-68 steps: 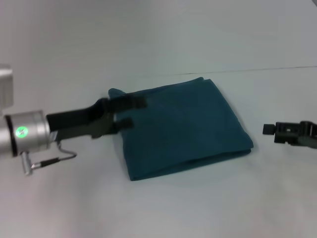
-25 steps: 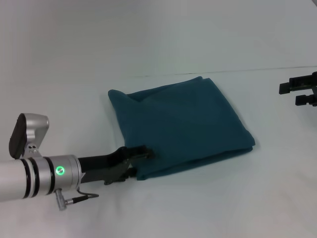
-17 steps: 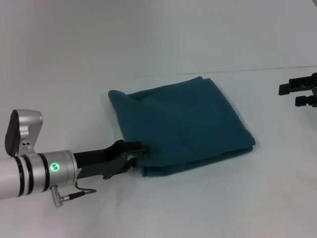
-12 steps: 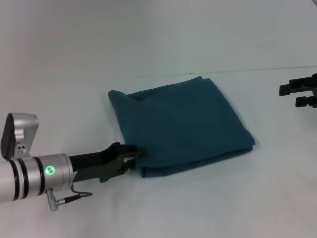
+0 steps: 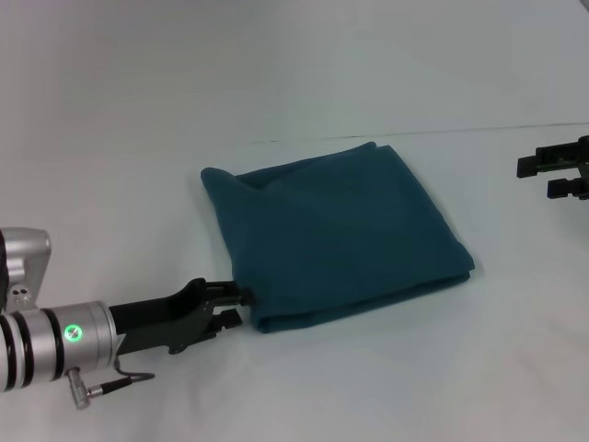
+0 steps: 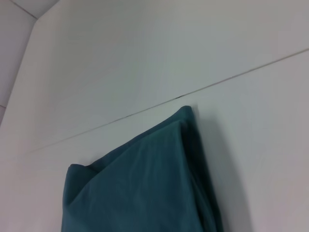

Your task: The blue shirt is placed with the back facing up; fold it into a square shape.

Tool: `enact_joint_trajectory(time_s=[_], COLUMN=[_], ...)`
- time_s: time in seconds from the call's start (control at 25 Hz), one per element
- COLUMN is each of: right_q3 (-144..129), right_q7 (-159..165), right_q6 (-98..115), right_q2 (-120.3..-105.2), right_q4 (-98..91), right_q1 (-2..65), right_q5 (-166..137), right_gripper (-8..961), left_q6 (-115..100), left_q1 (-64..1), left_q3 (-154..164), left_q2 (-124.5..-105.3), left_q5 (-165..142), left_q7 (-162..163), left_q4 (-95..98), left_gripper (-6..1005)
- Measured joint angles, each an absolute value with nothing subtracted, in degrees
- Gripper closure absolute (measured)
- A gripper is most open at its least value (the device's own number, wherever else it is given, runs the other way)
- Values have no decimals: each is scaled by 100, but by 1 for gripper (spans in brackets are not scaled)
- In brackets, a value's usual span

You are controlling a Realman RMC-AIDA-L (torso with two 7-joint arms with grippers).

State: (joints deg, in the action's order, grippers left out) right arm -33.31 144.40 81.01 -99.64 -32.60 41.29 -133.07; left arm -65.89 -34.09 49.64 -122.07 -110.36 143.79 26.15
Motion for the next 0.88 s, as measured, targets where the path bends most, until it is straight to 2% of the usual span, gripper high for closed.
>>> enact_joint_trajectory(time_s=[0.64, 0.88], right_q3=[-3349, -3349], right_q7=[14433, 14431], right_q6=[8083, 8080], right_q2=[-9966, -9962], right_q4=[-3260, -3261], right_q1=[4140, 4140], right_q5=[-13307, -13307], right_gripper=[162, 162], left_q6=[-6182, -6171], left_q1=[-3785, -3712], left_q3=[5126, 5124], left_q2=[-12250, -12266], left_q5=[-11121, -11107], left_q7=[14348, 14358], left_q4=[2148, 2212], left_gripper=[563, 570])
